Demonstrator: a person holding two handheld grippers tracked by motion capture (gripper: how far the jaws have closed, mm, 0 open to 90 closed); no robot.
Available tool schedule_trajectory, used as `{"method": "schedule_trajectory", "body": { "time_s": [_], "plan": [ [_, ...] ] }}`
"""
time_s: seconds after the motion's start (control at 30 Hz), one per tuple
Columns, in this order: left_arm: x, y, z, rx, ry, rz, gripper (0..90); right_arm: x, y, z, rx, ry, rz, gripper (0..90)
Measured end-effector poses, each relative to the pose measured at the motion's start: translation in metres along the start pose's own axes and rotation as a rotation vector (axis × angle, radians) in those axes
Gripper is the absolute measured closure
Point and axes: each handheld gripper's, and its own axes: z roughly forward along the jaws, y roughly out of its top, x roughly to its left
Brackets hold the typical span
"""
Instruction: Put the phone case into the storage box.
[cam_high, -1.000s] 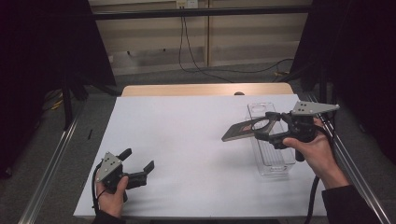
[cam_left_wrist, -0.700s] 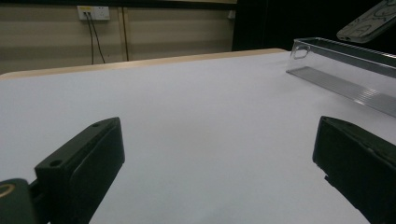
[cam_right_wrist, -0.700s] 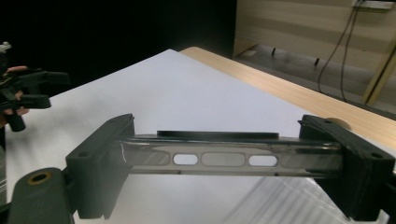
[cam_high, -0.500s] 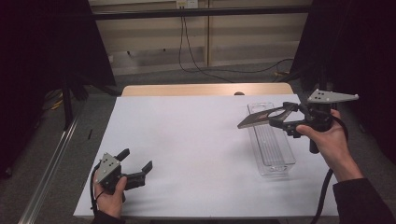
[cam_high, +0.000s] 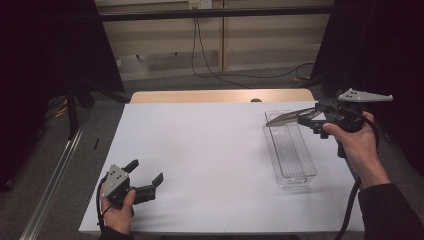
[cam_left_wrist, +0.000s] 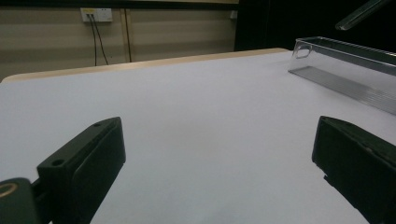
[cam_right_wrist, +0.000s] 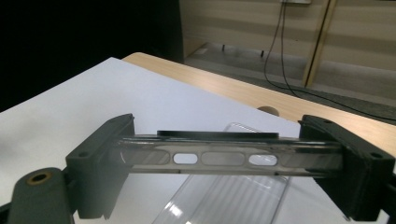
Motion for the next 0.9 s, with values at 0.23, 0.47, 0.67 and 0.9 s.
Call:
{"method": "schedule_trajectory", "body": {
  "time_s": [0.23,0.47,0.67,0.9],
  "plan": [
    [0.001,0.000,0.000,0.001,0.002,0.005,2.7,-0.009,-0.001,0.004,0.002,-0.054,0.017,12.0],
    [0.000,0.000,0.000,-0.003,-0.012,0.004,2.6,-0.011,-0.007,0.011,0.009,-0.091,0.020,12.0],
    [0.000,0.000,0.001,0.001,-0.011,0.007,2.4,-0.014,-0.019,0.016,0.021,-0.117,0.034,12.0],
    [0.000,0.000,0.001,0.006,-0.012,0.013,2.5,-0.016,-0.028,0.025,0.041,-0.144,0.032,12.0]
  ]
}}
